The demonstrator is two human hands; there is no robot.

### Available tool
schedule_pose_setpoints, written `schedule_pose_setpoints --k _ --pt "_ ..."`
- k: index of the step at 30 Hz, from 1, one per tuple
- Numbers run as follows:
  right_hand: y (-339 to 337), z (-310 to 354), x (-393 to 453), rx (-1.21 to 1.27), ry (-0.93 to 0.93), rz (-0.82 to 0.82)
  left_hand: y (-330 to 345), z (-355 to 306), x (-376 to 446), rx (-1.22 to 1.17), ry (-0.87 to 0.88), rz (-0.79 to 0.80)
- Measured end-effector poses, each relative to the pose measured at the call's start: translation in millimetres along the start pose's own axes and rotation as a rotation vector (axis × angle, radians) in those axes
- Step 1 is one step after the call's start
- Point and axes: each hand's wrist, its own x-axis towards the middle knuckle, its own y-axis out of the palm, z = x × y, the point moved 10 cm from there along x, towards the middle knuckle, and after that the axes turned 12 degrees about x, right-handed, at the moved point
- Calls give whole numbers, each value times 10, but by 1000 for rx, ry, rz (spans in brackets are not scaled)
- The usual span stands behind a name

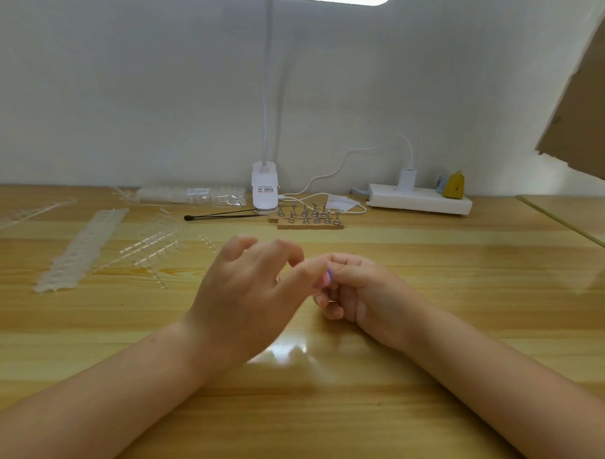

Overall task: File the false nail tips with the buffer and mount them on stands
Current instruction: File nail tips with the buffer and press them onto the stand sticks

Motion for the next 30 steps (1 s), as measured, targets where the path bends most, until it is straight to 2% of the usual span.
schedule_pose_setpoints --k 2,4,8,12,14,17,21,23,26,30 --pt "-24 6 0 29 7 -22 88 172 -40 30 -81 71" --pt "-35 4 3 33 3 -34 84 266 -51 28 -124 76" --pt "-10 0 8 -4 3 -8 -46 -50 16 64 18 -38" --pt "-29 -1 4 28 16 -24 113 259 -53 79 -123 87" --pt "-34 -6 7 33 7 -26 58 277 -35 28 -143 46" --pt "-13 -2 7 5 2 -3 -49 5 25 1 -45 -38" --pt "-35 2 0 48 10 -29 136 225 -67 -3 -155 120" --pt "-34 -4 4 39 3 -28 96 276 -50 -41 -182 98" --pt "-4 2 2 -7 -4 5 -6 29 27 -69 -70 17" --pt "-32 13 -1 50 1 -24 154 231 -63 -89 -204 158"
